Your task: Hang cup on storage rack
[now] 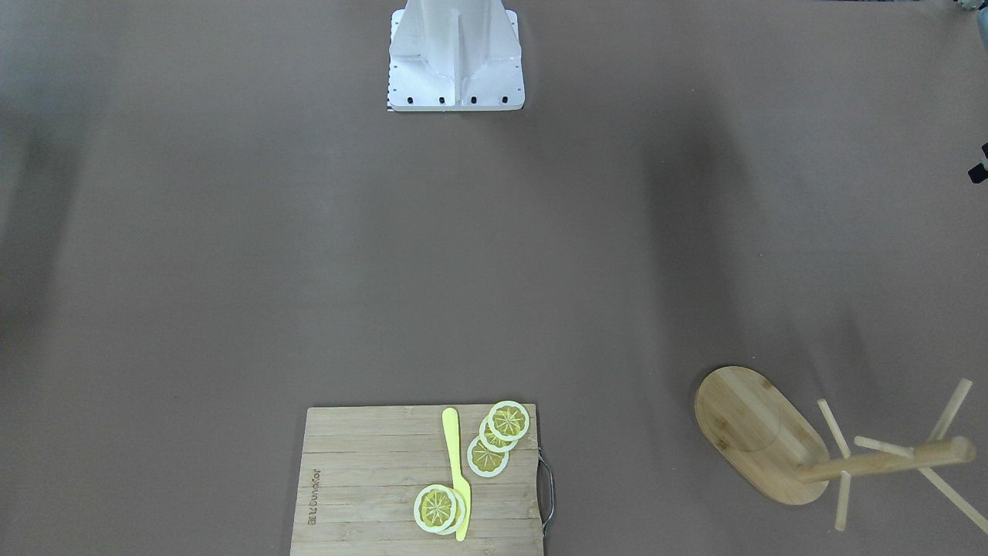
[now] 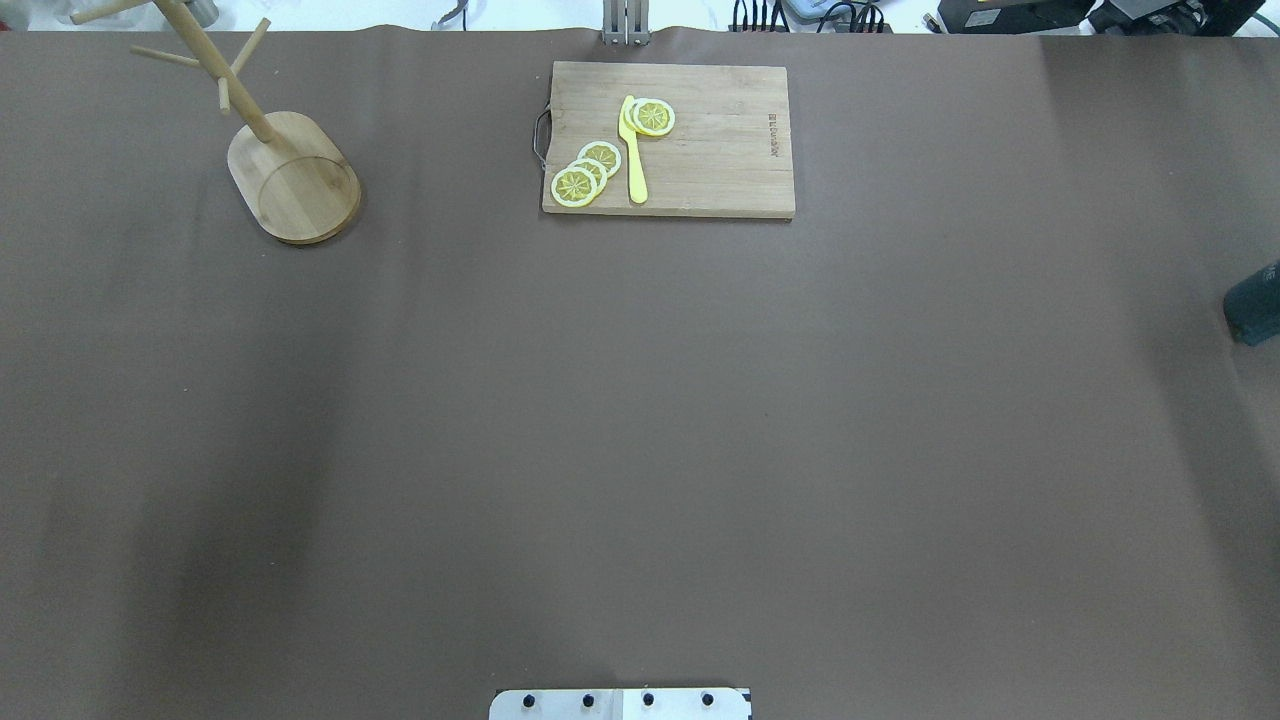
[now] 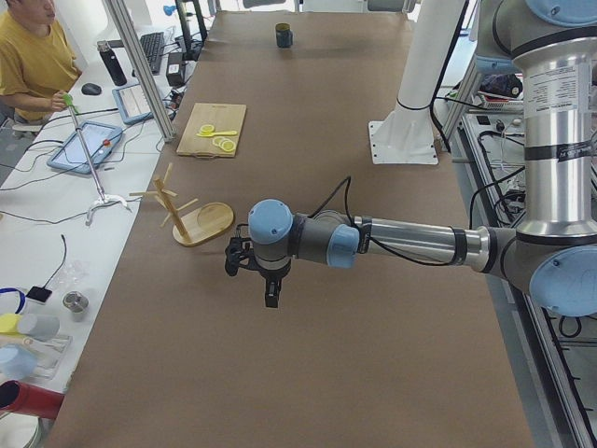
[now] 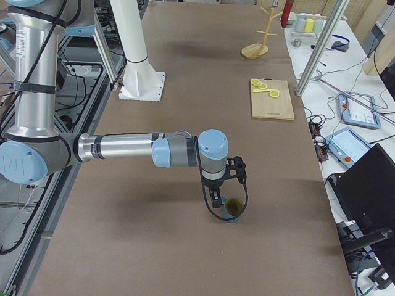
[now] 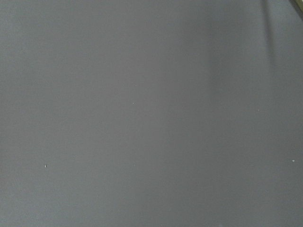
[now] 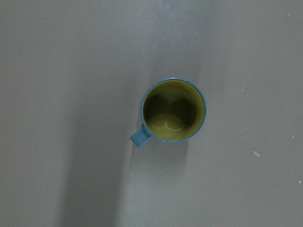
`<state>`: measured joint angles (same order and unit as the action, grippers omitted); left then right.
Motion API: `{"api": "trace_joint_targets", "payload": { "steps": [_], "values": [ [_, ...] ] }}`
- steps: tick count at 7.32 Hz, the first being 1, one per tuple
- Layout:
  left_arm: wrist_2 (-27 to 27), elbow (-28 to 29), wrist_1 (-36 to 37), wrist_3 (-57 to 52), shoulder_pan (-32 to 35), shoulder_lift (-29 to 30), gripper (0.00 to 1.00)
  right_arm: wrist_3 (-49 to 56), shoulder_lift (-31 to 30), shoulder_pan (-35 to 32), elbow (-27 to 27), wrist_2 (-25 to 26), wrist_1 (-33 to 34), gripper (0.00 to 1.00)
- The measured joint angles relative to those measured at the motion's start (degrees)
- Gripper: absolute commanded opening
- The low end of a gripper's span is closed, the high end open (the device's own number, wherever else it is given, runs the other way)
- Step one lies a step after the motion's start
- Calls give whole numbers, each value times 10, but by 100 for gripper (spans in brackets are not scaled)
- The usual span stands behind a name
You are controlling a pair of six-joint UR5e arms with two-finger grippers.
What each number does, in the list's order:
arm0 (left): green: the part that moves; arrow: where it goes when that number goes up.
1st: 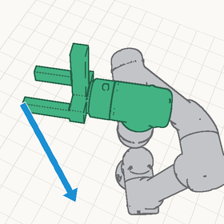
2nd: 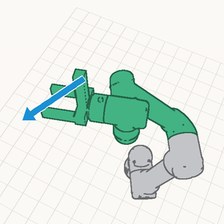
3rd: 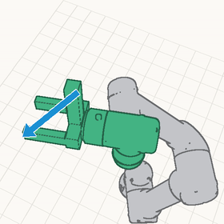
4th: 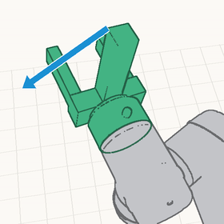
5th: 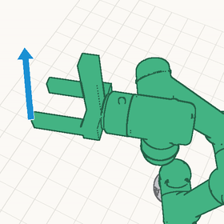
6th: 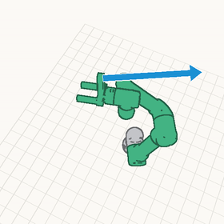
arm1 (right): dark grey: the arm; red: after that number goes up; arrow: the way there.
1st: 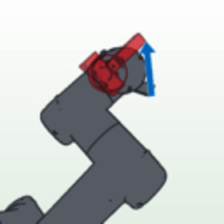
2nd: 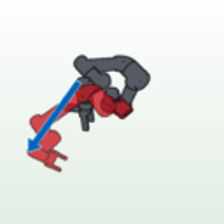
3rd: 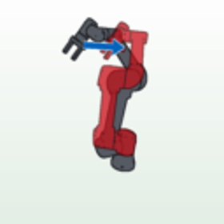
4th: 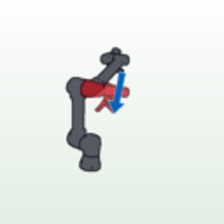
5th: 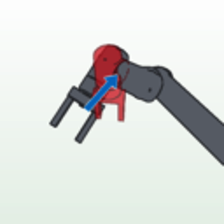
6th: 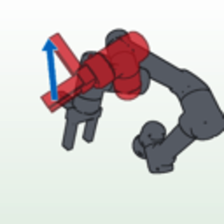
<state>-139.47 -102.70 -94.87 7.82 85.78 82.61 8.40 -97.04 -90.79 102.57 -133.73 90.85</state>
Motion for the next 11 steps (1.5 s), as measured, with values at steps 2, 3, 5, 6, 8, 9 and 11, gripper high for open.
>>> {"api": "trace_joint_targets", "payload": {
  "steps": [2,3,5,6,8,9,11],
  "values": [
    [1,-7,1,2,0,0,99,0,1,0,-5,-2,0,100],
    [2,-10,1,3,0,-1,99,1,0,0,-9,-5,-1,100],
    [4,-18,0,4,0,-1,99,4,-2,0,-9,-5,-1,100],
    [3,-27,0,4,0,-2,99,5,-2,0,-7,-5,-1,100],
    [4,-15,-1,4,-1,1,99,2,-1,0,-7,-4,-1,100],
    [4,-4,-2,4,-1,3,99,1,0,0,-10,-5,-1,100],
    [2,27,-40,3,-2,8,99,1,0,0,-15,-5,-2,100]
  ]
}}
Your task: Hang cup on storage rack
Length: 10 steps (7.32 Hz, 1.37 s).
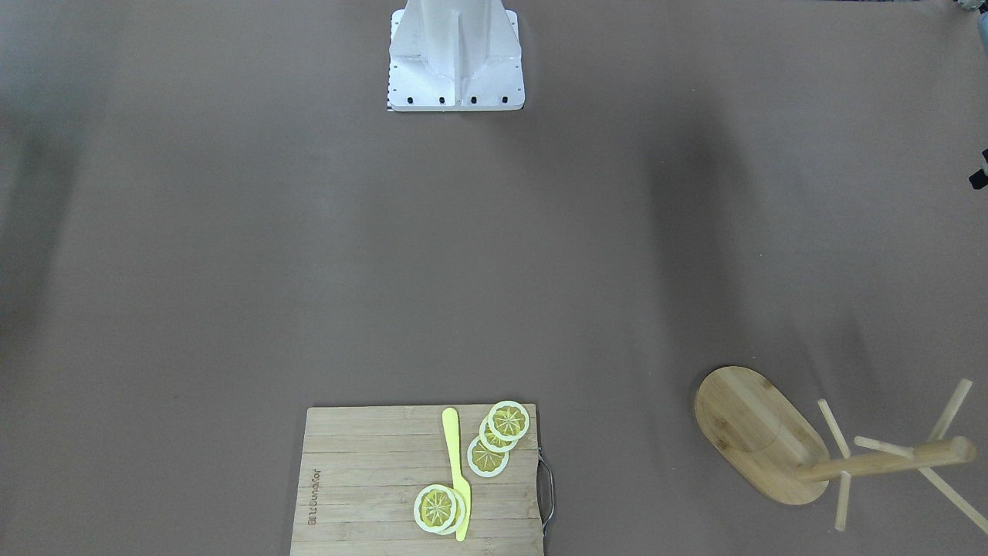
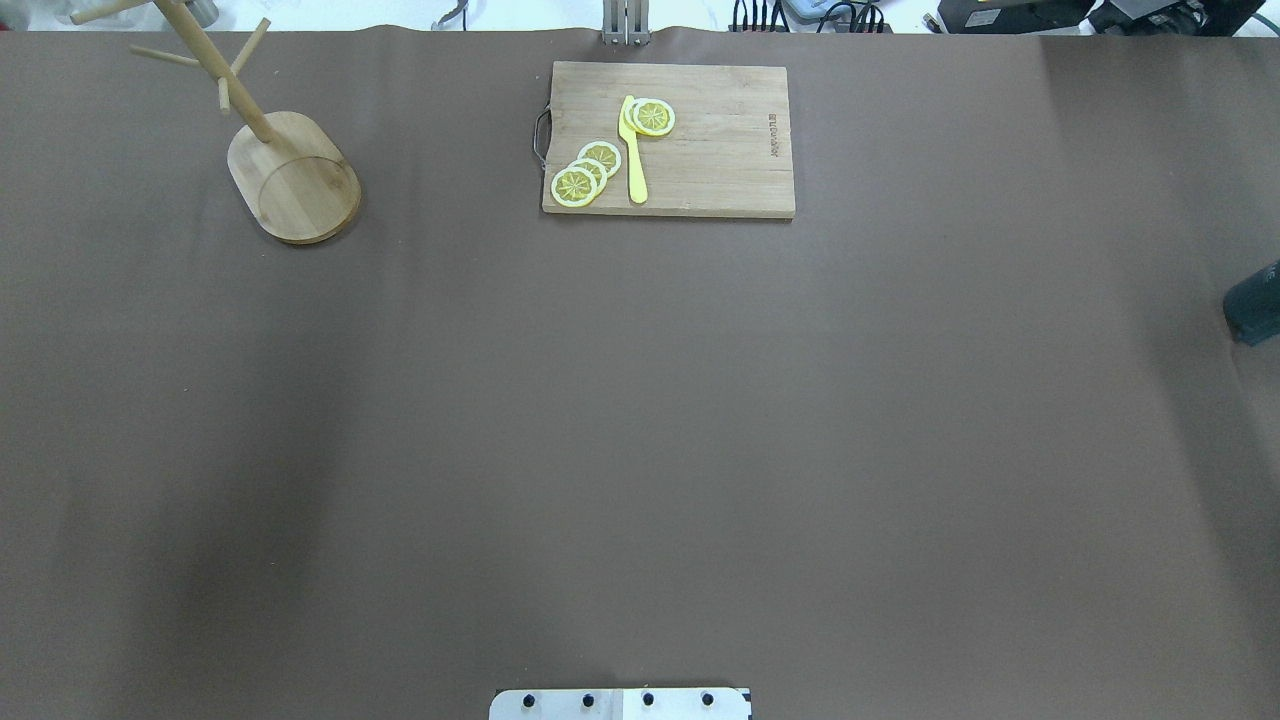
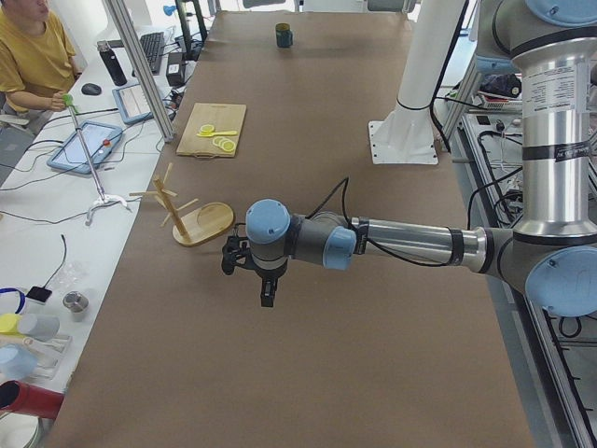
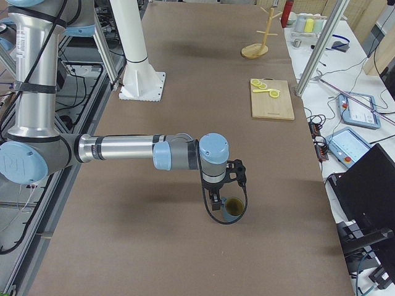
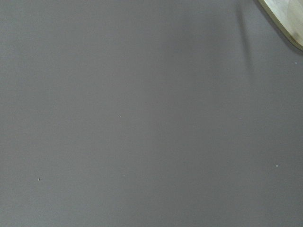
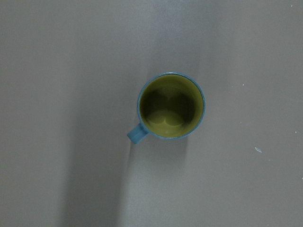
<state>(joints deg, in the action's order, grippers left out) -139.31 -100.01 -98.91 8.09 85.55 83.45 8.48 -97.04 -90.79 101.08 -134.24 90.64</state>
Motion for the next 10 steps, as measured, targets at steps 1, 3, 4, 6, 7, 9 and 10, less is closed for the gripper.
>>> {"api": "trace_joint_targets", "payload": {
  "steps": [1,3,4,6,7,9,10],
  "values": [
    [-1,13,-27,1,0,2,99,0,1,0,-1,2,0,100],
    [0,20,-46,0,0,5,99,-11,27,2,-23,4,0,100],
    [0,14,-48,0,0,5,99,-15,64,3,-65,3,-2,100],
    [-1,2,-51,1,0,5,99,-20,123,8,-165,2,-41,100],
    [-2,1,-57,2,0,5,99,-22,132,12,-201,0,-60,100],
    [-2,0,-78,22,-1,5,99,-29,134,31,-256,-4,-111,98],
    [-2,2,-91,34,-1,5,99,-35,135,46,-274,-5,-132,97]
  ]
}}
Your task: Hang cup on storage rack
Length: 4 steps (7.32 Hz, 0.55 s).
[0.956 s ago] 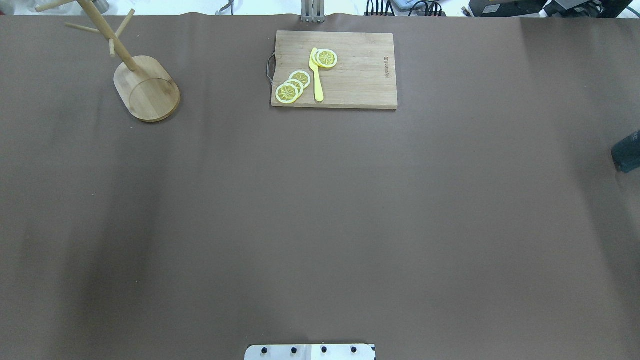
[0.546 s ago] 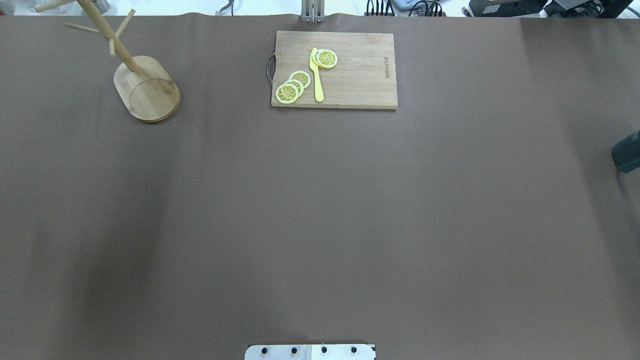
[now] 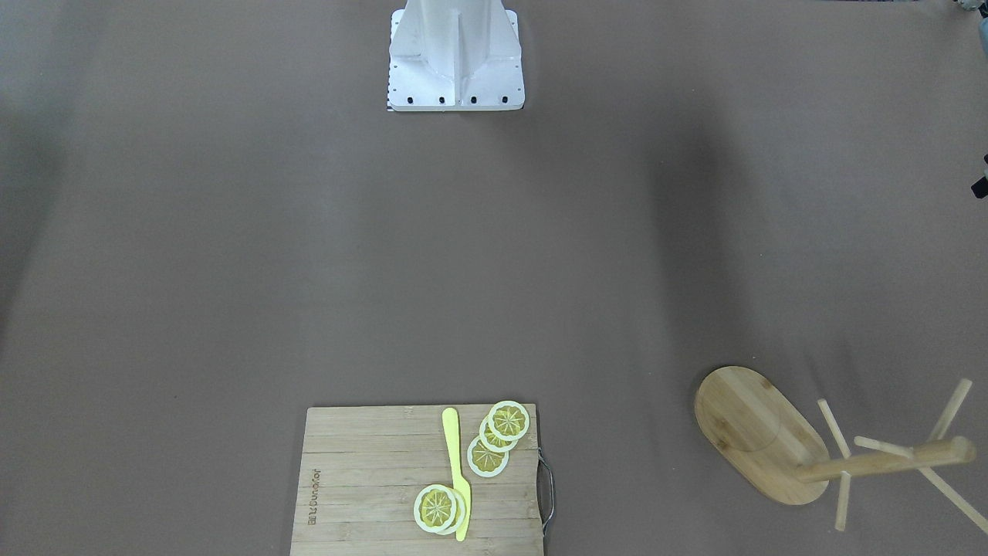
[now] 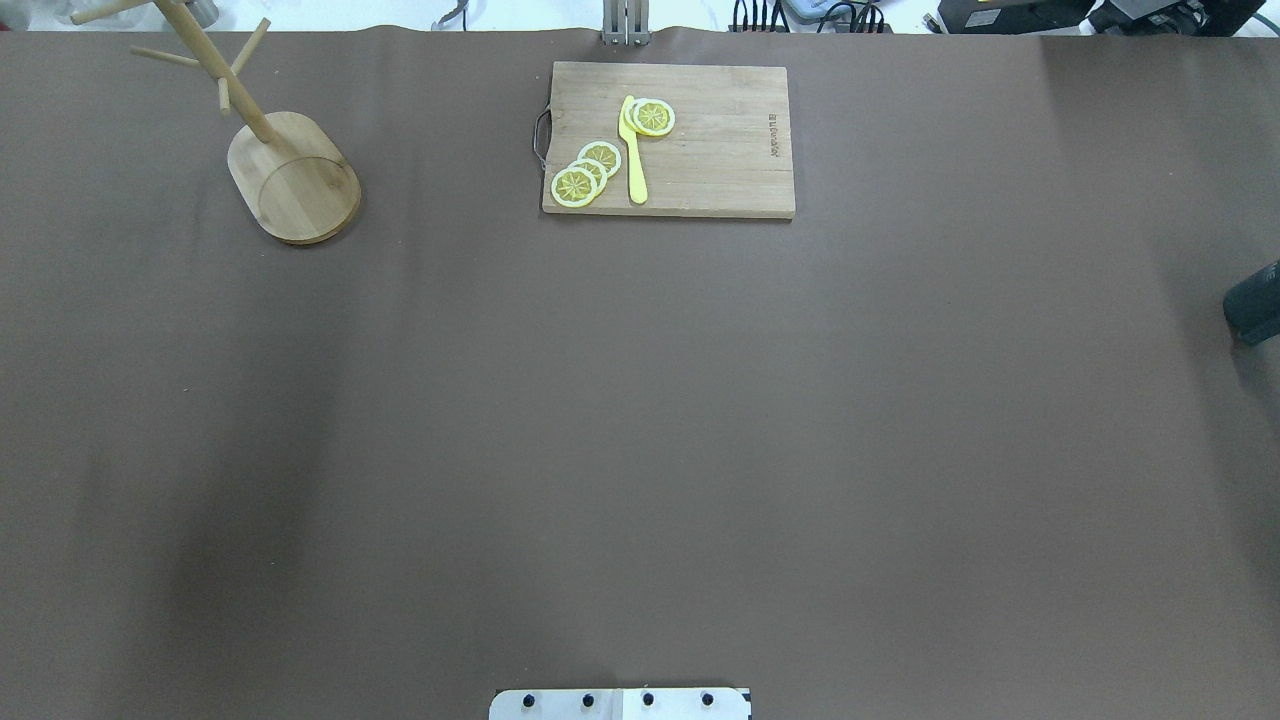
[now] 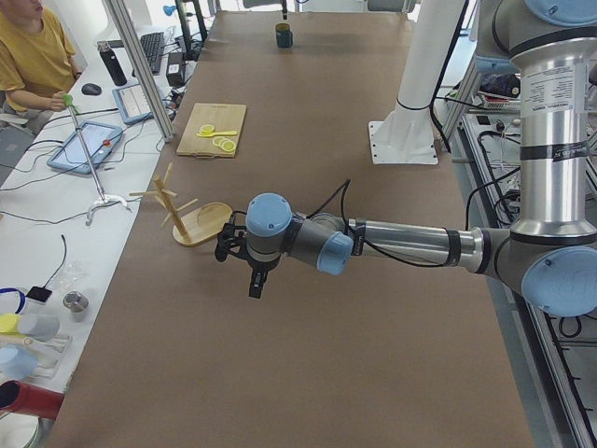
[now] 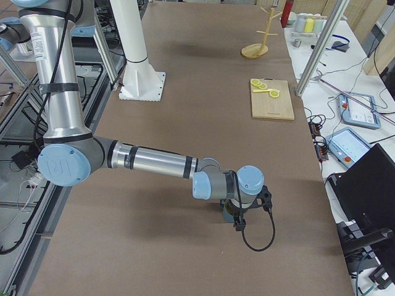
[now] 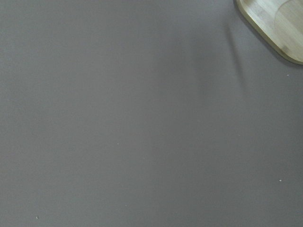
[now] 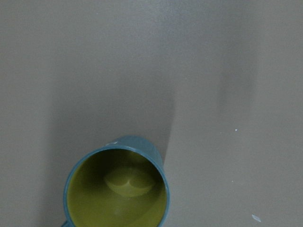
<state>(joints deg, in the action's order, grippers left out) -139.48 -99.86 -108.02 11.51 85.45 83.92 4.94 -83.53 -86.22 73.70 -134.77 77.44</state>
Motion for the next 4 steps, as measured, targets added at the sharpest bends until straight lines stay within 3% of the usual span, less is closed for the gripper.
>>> {"api": "trace_joint_targets", "payload": {
  "steps": [1,2,4],
  "values": [
    [0,1,-8,8,0,0,99,-10,2,12,-10,0,-13,94],
    [0,1,-11,12,0,0,99,-17,5,24,-18,1,-21,82],
    [0,1,-13,14,0,-1,99,-22,15,36,-40,3,-27,79]
  ]
}}
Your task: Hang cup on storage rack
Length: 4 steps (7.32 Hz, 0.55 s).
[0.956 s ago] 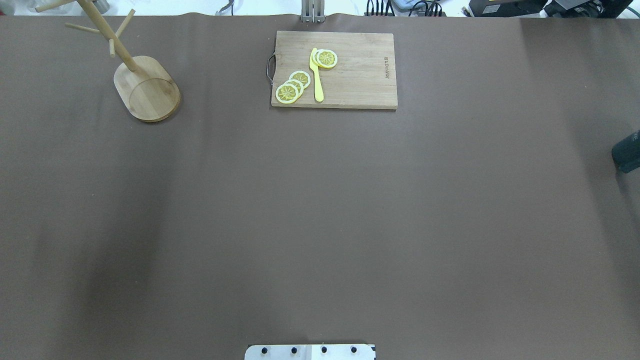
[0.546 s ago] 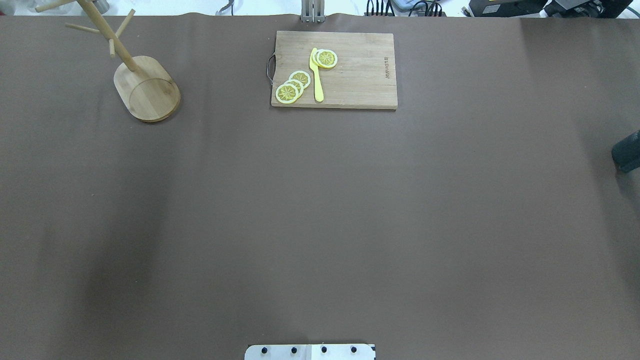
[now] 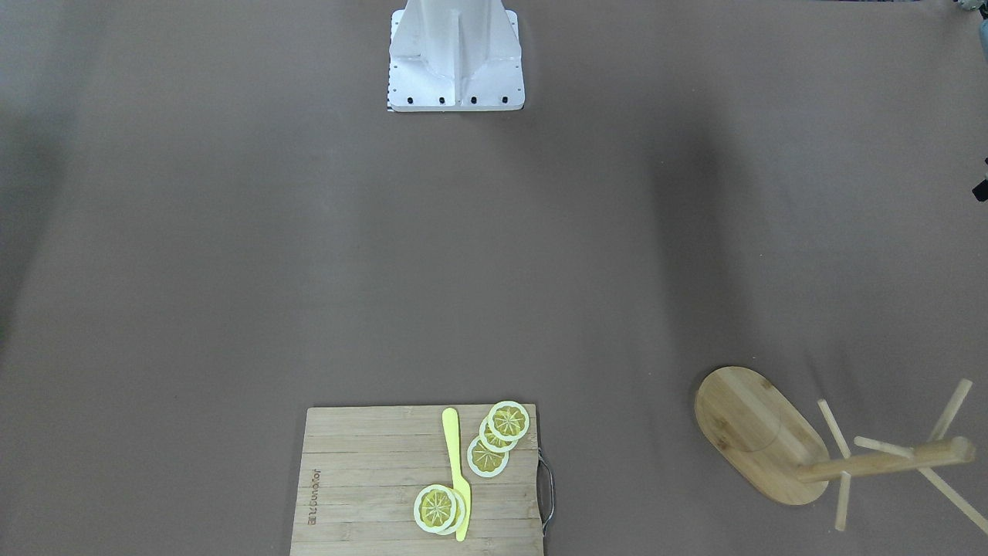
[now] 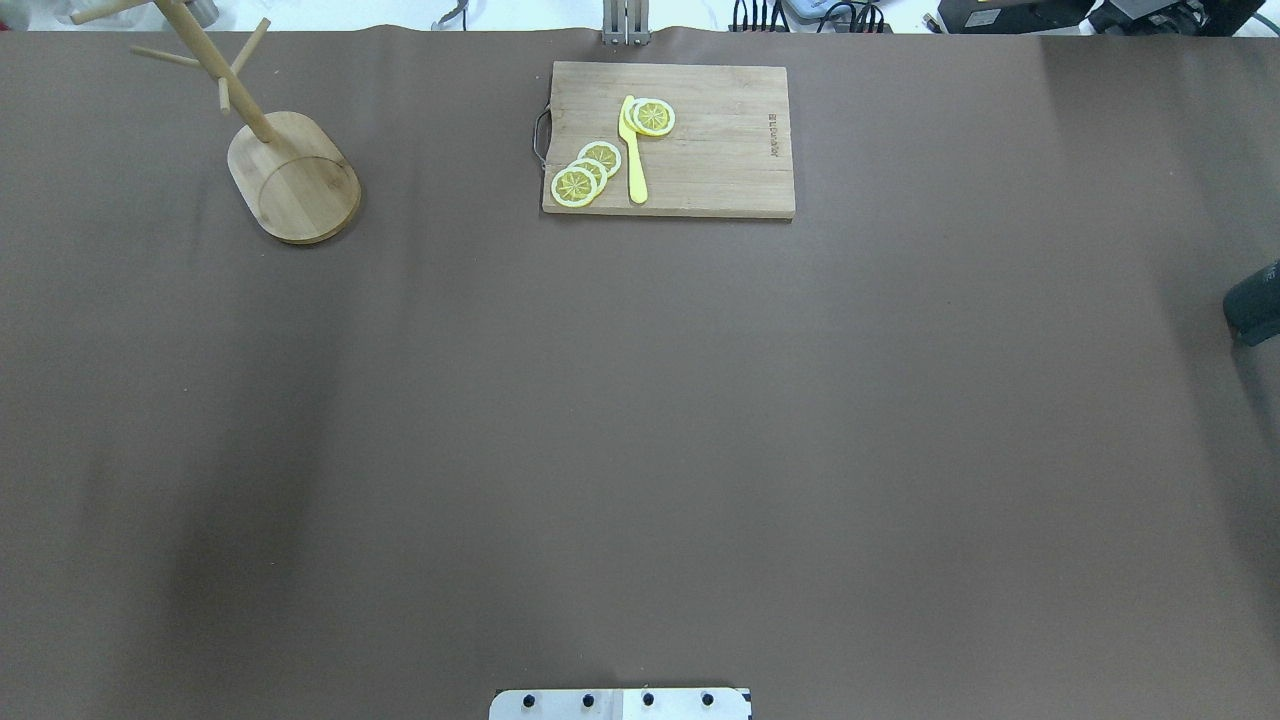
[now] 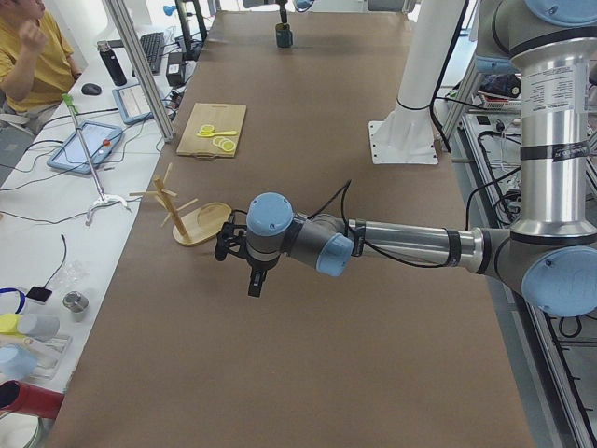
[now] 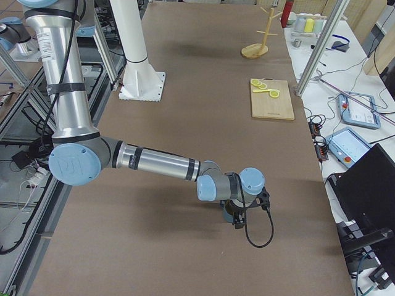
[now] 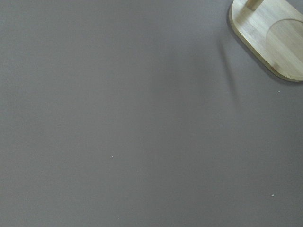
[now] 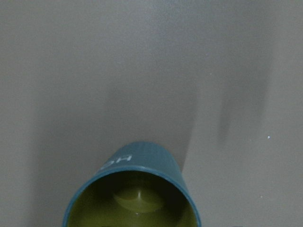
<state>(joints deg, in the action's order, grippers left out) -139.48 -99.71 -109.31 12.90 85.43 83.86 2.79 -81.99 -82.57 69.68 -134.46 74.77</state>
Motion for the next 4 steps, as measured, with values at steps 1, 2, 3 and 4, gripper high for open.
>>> {"api": "trace_joint_targets", "payload": {
  "steps": [1,2,3,4],
  "values": [
    [0,-1,0,0,0,-1,99,0,2,2,-10,0,-2,57],
    [0,-2,0,0,0,-2,99,-1,2,2,-17,0,-8,1],
    [0,-3,0,0,-1,-4,99,-1,3,3,-23,1,-16,0],
    [0,-3,-1,0,-1,-5,99,-1,6,3,-26,2,-21,0]
  ]
}}
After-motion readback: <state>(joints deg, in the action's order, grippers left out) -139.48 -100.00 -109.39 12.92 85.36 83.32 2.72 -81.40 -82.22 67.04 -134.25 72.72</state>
